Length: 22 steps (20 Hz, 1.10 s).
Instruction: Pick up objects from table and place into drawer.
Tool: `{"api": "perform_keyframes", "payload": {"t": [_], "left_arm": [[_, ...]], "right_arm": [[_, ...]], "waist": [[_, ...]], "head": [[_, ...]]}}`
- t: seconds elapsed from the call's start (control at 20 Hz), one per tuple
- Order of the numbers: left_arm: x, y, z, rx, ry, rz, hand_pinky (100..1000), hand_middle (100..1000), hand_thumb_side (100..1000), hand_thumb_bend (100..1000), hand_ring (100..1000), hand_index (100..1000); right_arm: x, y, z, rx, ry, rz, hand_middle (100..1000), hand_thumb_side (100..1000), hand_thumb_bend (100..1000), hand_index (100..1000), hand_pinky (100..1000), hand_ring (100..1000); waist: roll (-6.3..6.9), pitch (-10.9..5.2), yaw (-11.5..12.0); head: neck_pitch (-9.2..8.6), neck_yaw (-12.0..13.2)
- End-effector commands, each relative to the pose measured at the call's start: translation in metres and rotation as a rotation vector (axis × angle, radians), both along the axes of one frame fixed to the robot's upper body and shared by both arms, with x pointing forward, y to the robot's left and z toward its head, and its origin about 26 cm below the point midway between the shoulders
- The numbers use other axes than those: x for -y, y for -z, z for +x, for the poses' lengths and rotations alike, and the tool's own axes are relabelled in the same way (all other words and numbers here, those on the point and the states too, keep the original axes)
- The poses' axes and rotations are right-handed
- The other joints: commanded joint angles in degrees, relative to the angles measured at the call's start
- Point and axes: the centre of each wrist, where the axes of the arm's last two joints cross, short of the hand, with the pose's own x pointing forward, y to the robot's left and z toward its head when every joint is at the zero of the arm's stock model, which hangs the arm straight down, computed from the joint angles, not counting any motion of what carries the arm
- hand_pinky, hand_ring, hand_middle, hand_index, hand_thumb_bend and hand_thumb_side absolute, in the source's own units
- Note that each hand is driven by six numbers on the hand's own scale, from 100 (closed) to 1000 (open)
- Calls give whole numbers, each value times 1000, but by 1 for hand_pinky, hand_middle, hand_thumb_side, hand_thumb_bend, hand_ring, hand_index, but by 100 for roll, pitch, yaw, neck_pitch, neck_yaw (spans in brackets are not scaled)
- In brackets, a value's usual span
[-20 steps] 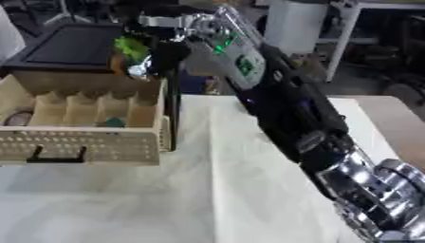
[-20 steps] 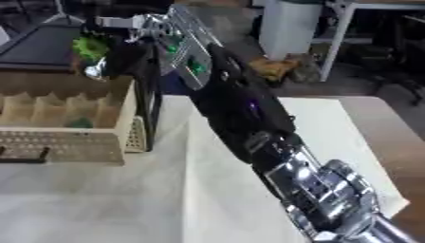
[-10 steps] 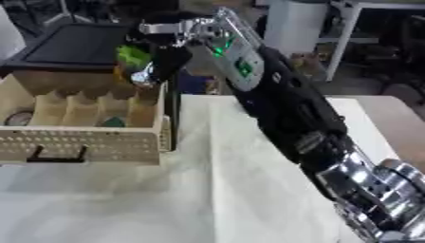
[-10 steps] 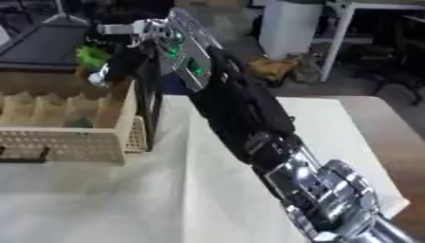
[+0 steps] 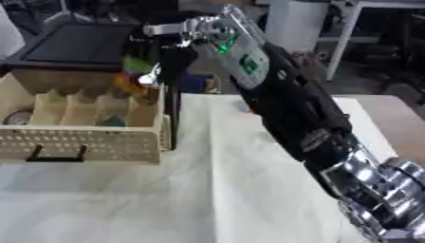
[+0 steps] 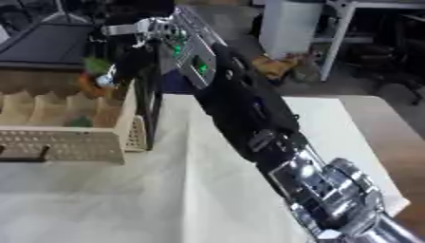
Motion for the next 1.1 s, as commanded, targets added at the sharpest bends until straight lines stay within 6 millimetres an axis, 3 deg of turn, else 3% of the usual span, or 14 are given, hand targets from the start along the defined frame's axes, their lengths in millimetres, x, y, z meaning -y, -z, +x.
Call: {"api": "perform_keyframes", "payload": {"t": [0.05,0.7,1.1], "left_arm": [[1,-8,-1,26,5,7,560,622,1000,100,547,784],[1,-8,-1,25,4,6,558,622,1000,100,547,780],[0,-7,-2,27,3,5,557,621,1000,100,546,780]], "right_arm": [[5,-19,-4,36,-7,7,745,414,691,907,641,800],[9,-23,-5,74,21,46,738,460,684,903,645,790],[14,-35,-15,131,34,134,710,525,671,888,624,755]], "waist": [[32,-81,-8],[44,-90,-20],[71,-103,-42]], "head": [[7,15],[-7,15],[8,25]]}}
